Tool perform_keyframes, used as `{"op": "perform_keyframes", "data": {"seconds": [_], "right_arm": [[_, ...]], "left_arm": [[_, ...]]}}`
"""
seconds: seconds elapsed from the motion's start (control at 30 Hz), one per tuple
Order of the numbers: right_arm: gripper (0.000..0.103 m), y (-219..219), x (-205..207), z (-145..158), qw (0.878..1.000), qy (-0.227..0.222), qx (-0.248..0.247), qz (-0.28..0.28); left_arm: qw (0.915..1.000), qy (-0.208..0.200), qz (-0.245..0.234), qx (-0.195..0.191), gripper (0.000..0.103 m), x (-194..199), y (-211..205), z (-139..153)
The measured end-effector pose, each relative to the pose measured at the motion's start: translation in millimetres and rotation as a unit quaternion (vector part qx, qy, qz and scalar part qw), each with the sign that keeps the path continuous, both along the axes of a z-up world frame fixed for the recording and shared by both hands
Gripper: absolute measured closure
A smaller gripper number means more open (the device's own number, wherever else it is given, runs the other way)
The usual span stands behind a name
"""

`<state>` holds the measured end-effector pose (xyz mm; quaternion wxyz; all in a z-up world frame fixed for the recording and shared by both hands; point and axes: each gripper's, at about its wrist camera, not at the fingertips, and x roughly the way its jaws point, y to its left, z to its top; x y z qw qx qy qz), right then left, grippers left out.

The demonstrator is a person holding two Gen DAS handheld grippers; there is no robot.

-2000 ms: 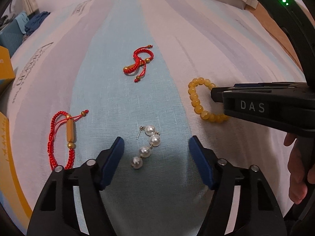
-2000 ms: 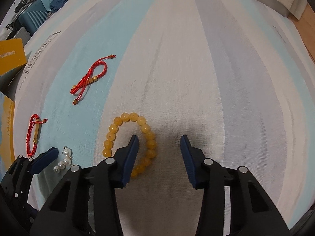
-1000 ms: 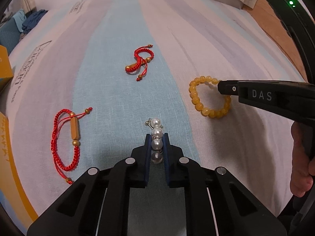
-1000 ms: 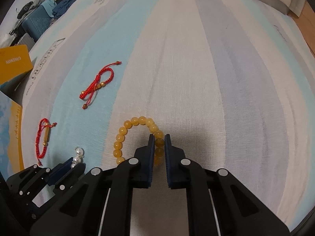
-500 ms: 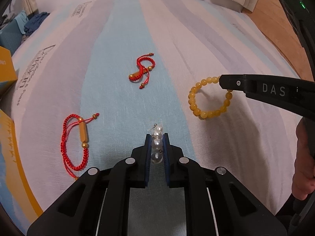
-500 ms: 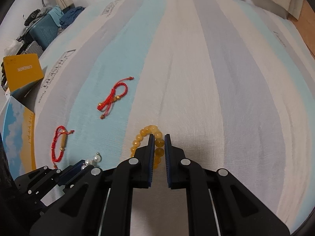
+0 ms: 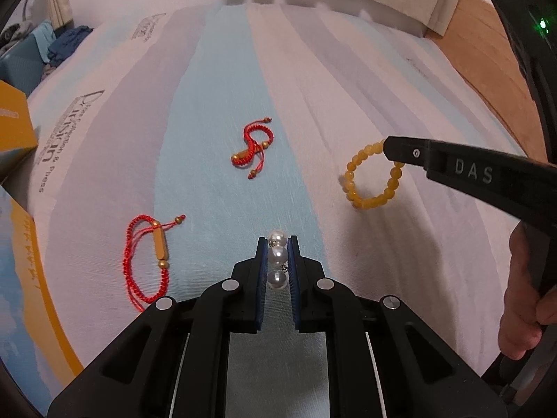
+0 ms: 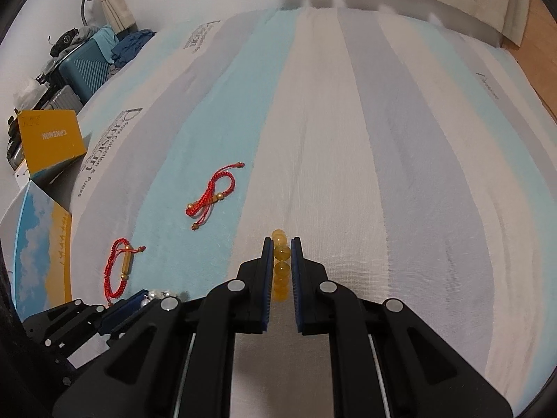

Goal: Organize jewelry
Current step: 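Lift the pearl earrings in the left tool while the right tool lifts the yellow bracelet toward the box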

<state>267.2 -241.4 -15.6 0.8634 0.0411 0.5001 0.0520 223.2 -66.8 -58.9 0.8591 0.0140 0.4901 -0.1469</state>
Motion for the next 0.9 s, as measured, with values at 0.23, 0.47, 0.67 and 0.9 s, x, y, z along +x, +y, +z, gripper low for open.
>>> {"op": "perform_keyframes", "data": {"seconds": [0.23,0.47,0.67,0.9], "right_arm": [[0.094,1,-8,11,1.000,-0.013,-0.008,-0.003],[0.094,6,-15,23,1.000,-0.022,-0.012,-0.005],[0.094,13,-19,34,0.999,-0.032,-0.008,-0.001],[0.094,26,-24,47,0.999,-0.042,-0.006,0.011]], "left_arm": [[0.9998,-0.006,0.018,0.005,0.093,-5,9,15],[0.9990,-0.018,0.037,0.015,0.093,-11,19,29],[0.9983,-0.032,0.045,0.017,0.093,-18,31,45],[0.9972,-0.044,0.057,0.019,0.093,-26,44,60]]}}
